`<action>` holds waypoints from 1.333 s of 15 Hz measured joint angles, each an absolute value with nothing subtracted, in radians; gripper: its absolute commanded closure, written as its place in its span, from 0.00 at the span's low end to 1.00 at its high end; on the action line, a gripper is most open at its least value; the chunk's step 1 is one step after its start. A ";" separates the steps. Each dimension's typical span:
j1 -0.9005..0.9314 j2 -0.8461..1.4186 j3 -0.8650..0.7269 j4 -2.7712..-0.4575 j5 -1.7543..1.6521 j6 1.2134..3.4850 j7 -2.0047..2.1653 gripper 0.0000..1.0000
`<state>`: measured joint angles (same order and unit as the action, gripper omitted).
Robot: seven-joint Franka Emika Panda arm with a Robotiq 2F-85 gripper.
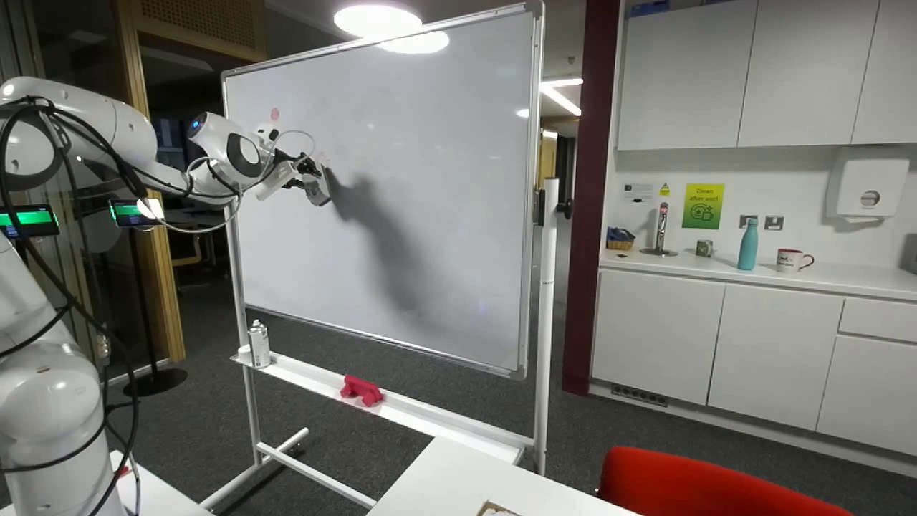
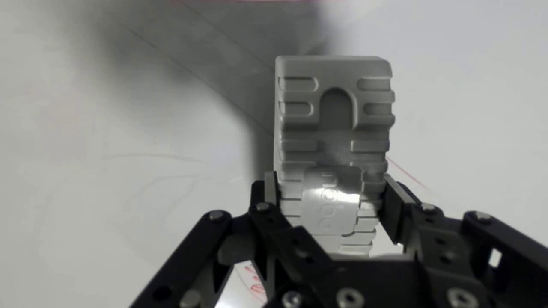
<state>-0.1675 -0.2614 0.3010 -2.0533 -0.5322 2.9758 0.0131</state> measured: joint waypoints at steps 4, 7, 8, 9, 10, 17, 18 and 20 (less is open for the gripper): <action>-0.155 -0.240 0.300 -2.040 -0.532 3.007 -0.018 0.68; -0.142 -0.240 0.299 -2.016 -0.532 3.009 -0.041 0.68; -0.140 -0.240 0.299 -2.003 -0.532 3.009 -0.048 0.68; -0.138 -0.240 0.296 -1.988 -0.531 3.009 -0.056 0.68; -0.136 -0.240 0.291 -1.972 -0.530 3.009 -0.061 0.68; -0.133 -0.232 0.217 -1.880 -0.502 3.009 -0.066 0.68; -0.133 -0.225 0.210 -1.873 -0.501 3.009 -0.066 0.68; -0.130 -0.210 0.206 -1.867 -0.500 3.009 -0.067 0.68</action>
<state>-0.1304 -0.2097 0.2061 -1.8672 -0.5003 3.0086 -0.0670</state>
